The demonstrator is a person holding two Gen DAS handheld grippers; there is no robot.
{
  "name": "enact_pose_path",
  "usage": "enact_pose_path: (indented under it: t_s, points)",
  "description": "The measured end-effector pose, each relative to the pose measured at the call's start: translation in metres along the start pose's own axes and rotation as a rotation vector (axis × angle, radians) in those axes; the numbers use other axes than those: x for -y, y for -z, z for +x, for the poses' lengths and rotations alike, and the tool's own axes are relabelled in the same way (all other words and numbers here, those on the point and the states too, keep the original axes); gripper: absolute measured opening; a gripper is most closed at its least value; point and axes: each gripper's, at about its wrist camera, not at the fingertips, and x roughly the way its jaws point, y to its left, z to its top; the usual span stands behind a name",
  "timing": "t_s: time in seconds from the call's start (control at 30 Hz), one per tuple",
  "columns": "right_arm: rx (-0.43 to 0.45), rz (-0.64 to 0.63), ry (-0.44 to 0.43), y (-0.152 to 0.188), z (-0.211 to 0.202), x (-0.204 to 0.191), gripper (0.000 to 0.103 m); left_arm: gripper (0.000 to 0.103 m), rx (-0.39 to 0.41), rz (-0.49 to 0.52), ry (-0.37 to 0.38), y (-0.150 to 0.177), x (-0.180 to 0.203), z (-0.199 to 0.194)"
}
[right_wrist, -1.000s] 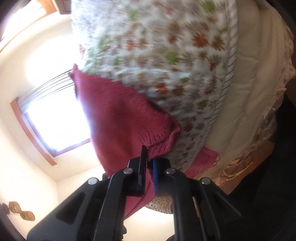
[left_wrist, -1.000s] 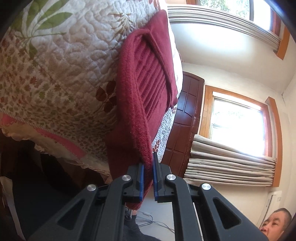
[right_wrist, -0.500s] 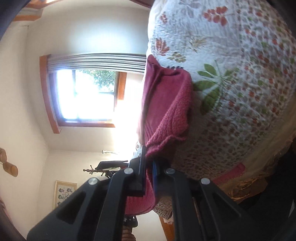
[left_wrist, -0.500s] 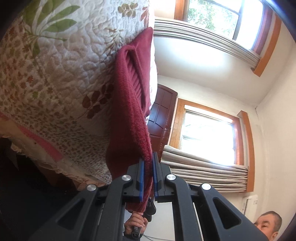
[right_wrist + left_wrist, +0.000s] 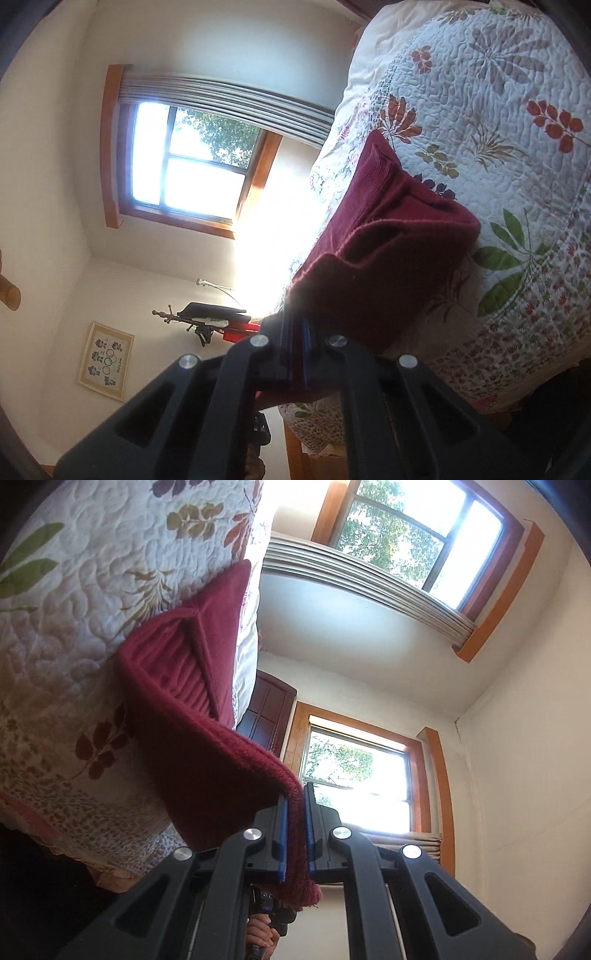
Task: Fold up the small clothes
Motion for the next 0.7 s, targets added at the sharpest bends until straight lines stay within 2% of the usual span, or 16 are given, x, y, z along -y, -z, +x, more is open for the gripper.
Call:
enact_pose_path:
  t_s: [0.33, 0.67, 0.7]
  points:
    - [-0.096, 0.002, 0.099, -0.061, 0.071, 0.018, 0.003, 0.007, 0.105, -0.070, -0.059, -0.062, -0.015, 0.033]
    - [-0.242, 0.010, 0.223, -0.109, 0.166, 0.054, 0.003, 0.007, 0.221, -0.165, -0.179, -0.108, -0.045, 0.062]
    - [-0.257, 0.012, 0.239, -0.114, 0.174, 0.058, 0.007, 0.010, 0.227, -0.181, -0.187, -0.112, -0.048, 0.064]
